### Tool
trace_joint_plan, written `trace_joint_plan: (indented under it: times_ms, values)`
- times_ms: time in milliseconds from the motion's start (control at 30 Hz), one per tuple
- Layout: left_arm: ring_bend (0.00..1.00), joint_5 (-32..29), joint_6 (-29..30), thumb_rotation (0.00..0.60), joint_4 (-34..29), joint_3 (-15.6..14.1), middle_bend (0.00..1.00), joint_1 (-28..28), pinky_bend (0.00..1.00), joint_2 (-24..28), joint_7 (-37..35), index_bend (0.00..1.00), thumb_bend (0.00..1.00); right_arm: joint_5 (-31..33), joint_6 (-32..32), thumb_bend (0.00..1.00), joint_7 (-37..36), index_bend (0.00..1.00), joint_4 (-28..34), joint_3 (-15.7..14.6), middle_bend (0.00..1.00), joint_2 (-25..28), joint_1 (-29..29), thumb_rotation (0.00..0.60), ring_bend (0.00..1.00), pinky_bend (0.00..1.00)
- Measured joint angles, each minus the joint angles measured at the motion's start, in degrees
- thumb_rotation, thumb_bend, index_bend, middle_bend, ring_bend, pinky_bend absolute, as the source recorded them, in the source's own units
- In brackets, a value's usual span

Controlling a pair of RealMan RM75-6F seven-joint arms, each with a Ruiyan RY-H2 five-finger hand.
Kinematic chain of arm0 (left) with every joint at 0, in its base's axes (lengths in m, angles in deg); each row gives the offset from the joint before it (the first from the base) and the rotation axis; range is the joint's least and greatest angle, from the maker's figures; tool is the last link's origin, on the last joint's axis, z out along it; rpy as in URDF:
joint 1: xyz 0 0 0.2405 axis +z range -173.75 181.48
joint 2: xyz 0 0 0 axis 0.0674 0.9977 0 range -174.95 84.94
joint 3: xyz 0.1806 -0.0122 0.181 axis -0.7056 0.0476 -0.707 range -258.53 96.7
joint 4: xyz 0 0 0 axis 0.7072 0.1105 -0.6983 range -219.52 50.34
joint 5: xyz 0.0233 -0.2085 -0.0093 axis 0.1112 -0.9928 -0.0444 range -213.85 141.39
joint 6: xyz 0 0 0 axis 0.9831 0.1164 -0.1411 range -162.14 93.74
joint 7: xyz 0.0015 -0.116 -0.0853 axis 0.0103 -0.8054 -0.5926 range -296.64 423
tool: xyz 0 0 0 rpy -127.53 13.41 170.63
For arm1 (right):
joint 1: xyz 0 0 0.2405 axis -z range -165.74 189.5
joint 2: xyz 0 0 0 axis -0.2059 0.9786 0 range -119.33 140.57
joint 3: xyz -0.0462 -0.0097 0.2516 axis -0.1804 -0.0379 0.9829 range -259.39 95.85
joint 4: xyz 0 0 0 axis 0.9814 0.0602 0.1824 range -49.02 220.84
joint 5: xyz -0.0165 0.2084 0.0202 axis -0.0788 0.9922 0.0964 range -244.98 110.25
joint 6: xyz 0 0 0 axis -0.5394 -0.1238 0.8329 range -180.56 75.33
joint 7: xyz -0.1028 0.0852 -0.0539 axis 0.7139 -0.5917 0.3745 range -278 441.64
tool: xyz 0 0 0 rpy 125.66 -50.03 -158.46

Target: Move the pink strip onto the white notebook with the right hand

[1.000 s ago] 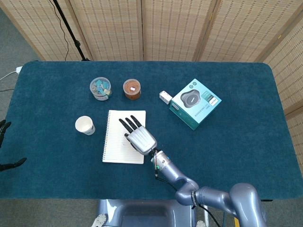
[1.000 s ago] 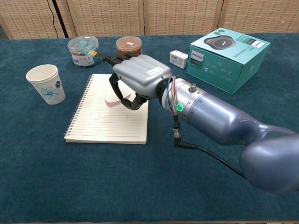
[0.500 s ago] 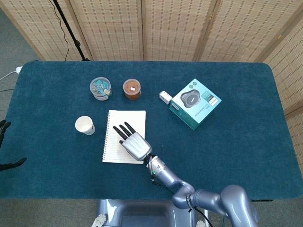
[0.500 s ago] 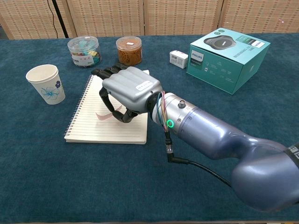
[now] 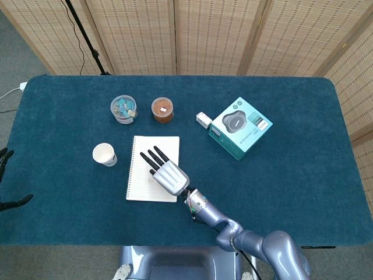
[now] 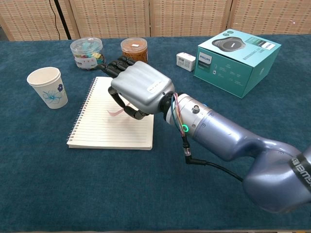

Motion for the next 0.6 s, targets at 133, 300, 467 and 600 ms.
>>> trace_joint_plan:
  times_ms: [133,300,467,600]
  values:
    - [0.0,0.04,-0.06,0.6,-0.15,-0.04,0.0,-0.04,0.0,-0.05,0.3,0.0,0.0,-1.03,1.05,0.51,-0.51,0.43,-2.48,-0.98,0.0,-0.59,-0.06,0.6,0.0,0.0]
    - [0.0,0.19,0.12,0.6,-0.27,-0.09,0.0,0.03,0.0,-0.09,0.54,0.0,0.0,-1.39,1.22,0.51,-1.24,0.28,-2.95,-1.71,0.0,-0.63,0.06,0.6,0.0,0.0]
    - [0.0,0.15,0.14,0.6,-0.25,-0.06,0.0,0.07,0.0,-0.02,0.41,0.0,0.0,-1.47,1.55,0.52,-1.71,0.27,-2.93,-2.1,0.0,-0.44,0.36,0.6,0.0,0.0]
    - [0.0,0.19,0.18,0.6,-0.23,-0.06,0.0,0.11,0.0,0.05,0.2,0.0,0.0,-1.59,2.37,0.52,-1.7,0.26,-2.69,-2.04,0.0,-0.13,0.4,0.6,0.0,0.0]
